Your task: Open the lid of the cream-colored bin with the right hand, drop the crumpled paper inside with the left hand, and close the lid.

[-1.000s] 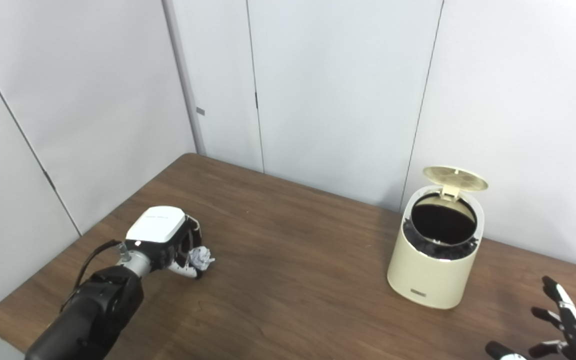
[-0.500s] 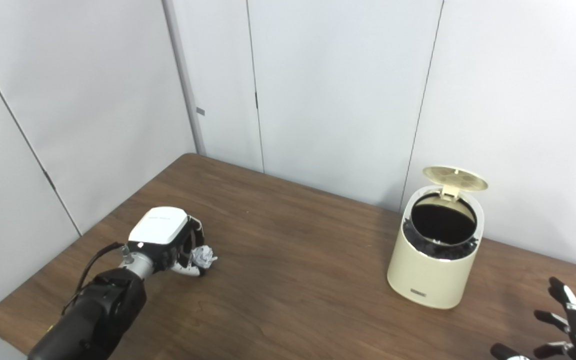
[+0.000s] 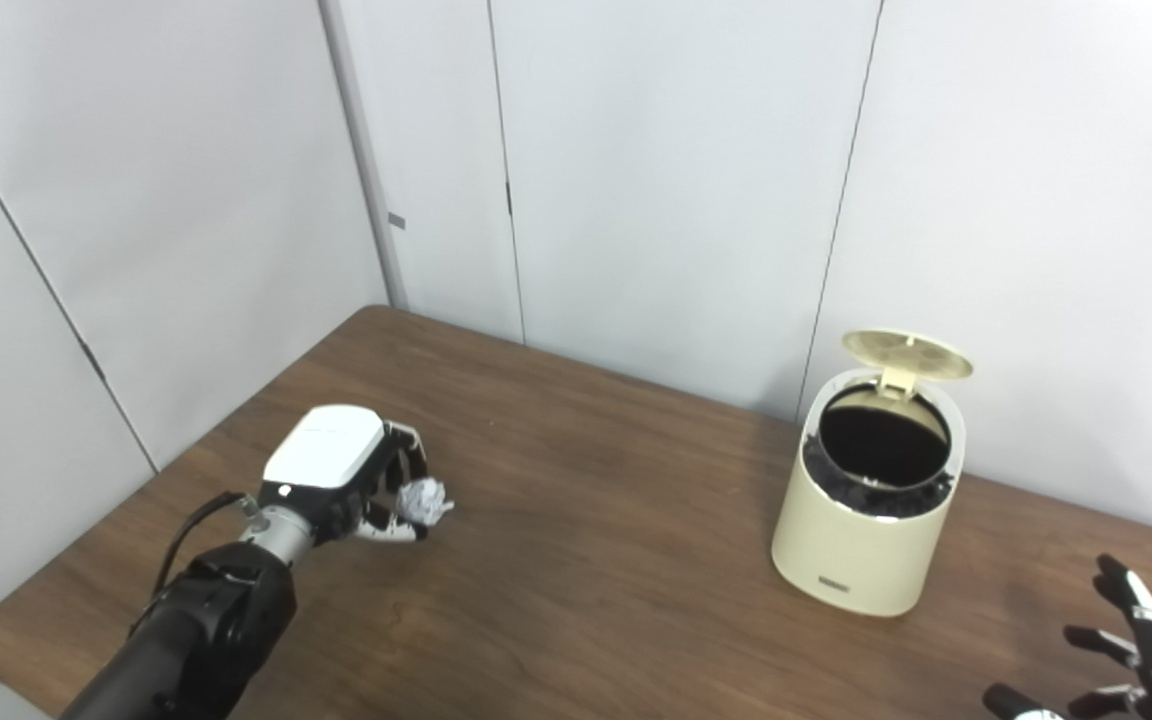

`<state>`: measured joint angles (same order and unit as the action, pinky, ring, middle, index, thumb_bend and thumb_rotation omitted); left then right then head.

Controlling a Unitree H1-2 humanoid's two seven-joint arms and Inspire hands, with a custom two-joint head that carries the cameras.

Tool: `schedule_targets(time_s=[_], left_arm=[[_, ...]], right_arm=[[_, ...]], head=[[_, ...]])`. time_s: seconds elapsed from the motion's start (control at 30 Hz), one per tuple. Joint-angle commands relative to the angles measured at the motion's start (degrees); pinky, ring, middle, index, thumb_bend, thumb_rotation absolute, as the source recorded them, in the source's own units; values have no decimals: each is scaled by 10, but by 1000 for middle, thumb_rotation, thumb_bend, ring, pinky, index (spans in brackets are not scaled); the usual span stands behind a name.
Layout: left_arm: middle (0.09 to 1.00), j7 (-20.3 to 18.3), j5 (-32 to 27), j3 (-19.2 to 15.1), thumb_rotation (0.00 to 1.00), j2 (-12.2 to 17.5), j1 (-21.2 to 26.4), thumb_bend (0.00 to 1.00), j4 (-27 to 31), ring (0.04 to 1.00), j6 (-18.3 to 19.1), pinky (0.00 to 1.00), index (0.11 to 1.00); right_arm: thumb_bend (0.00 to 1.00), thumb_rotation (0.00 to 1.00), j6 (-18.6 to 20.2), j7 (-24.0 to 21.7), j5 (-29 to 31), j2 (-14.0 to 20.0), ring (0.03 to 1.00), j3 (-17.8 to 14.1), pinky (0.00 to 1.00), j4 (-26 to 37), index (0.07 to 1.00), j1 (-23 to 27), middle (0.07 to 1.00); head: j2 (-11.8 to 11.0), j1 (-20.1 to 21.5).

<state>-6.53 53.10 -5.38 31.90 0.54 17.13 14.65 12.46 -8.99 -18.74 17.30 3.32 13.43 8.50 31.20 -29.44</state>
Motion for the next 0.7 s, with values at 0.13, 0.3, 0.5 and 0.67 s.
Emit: schedule_targets(time_s=[0.13, 0.3, 0.5, 0.67], left_arm=[[463, 65, 11, -21, 0, -7, 30, 494, 48, 360, -22, 291, 552], [455, 97, 21, -18, 0, -25, 43, 495, 62, 362, -40, 279, 548], [456, 117, 21, -11, 0, -45, 62, 494, 61, 357, -63, 273, 548], [466, 128, 28, 11, 0, -64, 90, 500, 57, 382, -85, 311, 523]], right_arm=[[800, 495, -12, 8, -10, 1, 815, 1, 483, 15, 963, 18, 950], [792, 485, -10, 9, -21, -1, 839, 5, 540, 14, 964, 21, 951], [754, 428, -7, 7, -23, -5, 865, 11, 633, 13, 974, 24, 953], [716, 246, 8, -2, -2, -13, 887, 9, 743, 18, 986, 30, 989]], head=[[0, 14], [-1, 31], [-3, 60], [-6, 84]])
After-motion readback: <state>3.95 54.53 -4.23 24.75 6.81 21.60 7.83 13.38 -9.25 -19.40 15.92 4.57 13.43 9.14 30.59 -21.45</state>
